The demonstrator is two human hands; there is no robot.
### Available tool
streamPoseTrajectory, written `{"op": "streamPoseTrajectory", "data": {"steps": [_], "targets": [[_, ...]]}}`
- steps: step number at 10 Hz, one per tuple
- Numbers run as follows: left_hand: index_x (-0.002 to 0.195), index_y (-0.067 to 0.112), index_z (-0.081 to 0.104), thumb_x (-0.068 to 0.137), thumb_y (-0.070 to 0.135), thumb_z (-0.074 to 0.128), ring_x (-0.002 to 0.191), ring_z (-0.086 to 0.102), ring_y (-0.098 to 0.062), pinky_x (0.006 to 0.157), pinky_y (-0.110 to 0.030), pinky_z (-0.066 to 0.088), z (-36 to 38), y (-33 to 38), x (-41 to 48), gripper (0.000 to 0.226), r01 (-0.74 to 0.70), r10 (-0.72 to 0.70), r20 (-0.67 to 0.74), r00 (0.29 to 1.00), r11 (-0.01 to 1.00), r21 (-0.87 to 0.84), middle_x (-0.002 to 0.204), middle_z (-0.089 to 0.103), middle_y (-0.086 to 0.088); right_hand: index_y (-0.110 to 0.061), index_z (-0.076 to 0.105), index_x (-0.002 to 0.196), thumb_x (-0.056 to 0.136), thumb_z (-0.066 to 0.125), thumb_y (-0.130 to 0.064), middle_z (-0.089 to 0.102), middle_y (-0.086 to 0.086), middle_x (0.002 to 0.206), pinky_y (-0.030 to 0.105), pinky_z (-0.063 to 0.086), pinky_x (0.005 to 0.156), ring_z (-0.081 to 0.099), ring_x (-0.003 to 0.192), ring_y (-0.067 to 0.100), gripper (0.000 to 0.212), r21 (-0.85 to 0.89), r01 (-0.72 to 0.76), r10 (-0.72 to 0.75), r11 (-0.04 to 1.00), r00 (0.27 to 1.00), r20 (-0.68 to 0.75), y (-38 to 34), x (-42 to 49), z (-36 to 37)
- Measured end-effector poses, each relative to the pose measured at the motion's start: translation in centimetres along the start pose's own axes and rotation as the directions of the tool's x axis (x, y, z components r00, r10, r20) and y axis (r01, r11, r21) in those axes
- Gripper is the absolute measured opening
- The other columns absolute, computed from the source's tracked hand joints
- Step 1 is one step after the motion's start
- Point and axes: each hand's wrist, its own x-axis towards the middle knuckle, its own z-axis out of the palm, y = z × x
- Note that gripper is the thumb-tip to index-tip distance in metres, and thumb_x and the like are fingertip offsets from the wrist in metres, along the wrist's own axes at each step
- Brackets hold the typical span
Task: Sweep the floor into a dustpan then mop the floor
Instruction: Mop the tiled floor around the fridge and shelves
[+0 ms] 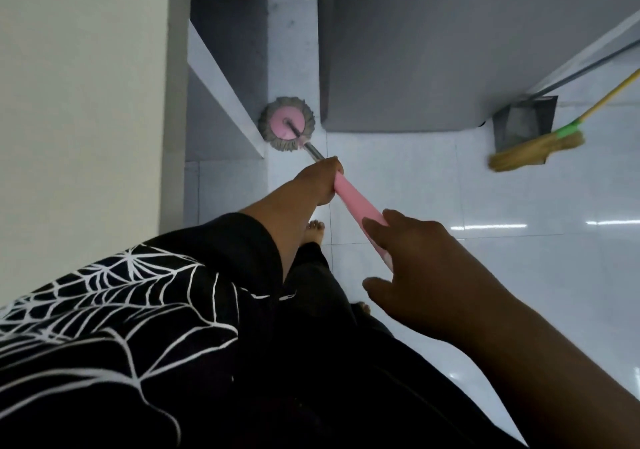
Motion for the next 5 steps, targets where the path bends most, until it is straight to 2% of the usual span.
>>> {"op": "streamPoseTrajectory", "data": {"steps": [1,2,3,4,5], "targets": [[0.085,0.016,0.052,0.101,0.028,0.035,0.061,0.042,-0.006,0.049,-0.008,0.037,0.9,-1.3,-1.1,0.026,0.102,-0.102,-0.010,0.995,0.995,-0.013,0.076,0.044,0.004,-0.025,0.035,0.139,0.080,0.065,-0.046,0.049,-0.005,0.122,0.027,0.049,0.087,0.056,0.088,0.012,0.069,-0.042,-0.007,0.009,0.999,0.998,0.056,-0.3,-2.1,1.3],[0.115,0.010,0.053,0.096,0.011,0.047,0.092,0.057,-0.022,0.083,-0.029,0.049,1.2,-2.4,-0.5,0.021,0.044,-0.044,-0.034,0.998,0.999,0.001,0.104,0.055,-0.007,-0.019,0.028,0.144,0.089,0.058,-0.031,0.045,0.001,0.133,0.028,0.047,0.091,0.059,0.099,0.017,0.064,-0.115,-0.028,0.035,0.993,0.998,0.058,-0.5,-2.0,1.8],[0.132,-0.006,0.048,0.095,0.015,0.045,0.066,0.052,-0.018,0.055,-0.018,0.045,1.0,-1.1,1.1,0.042,0.088,-0.085,0.022,0.996,0.965,-0.249,0.081,0.052,-0.006,-0.016,0.023,0.147,0.090,0.057,-0.025,0.039,0.006,0.144,0.030,0.046,0.096,0.060,0.107,0.020,0.067,-0.136,-0.074,0.083,0.988,0.995,0.063,-0.1,0.1,0.9],[0.133,-0.012,0.044,0.098,0.021,0.041,0.050,0.040,-0.012,0.041,-0.012,0.034,-0.6,1.2,3.9,0.049,0.079,-0.090,-0.033,0.995,0.962,-0.261,0.067,0.042,-0.002,-0.017,0.023,0.146,0.089,0.058,-0.026,0.034,0.006,0.148,0.028,0.047,0.094,0.061,0.107,0.020,0.068,-0.165,-0.112,0.127,0.980,0.988,0.084,0.2,3.7,-1.1],[0.129,-0.001,0.049,0.095,0.014,0.050,0.080,0.059,-0.018,0.069,-0.023,0.047,-4.6,3.5,7.0,0.037,0.028,-0.029,-0.077,0.997,1.000,-0.015,0.097,0.059,-0.008,-0.016,0.028,0.142,0.090,0.055,-0.023,0.046,0.003,0.132,0.023,0.047,0.083,0.061,0.093,0.016,0.060,-0.171,-0.092,0.108,0.981,0.990,0.087,-0.3,8.8,-3.1]]}}
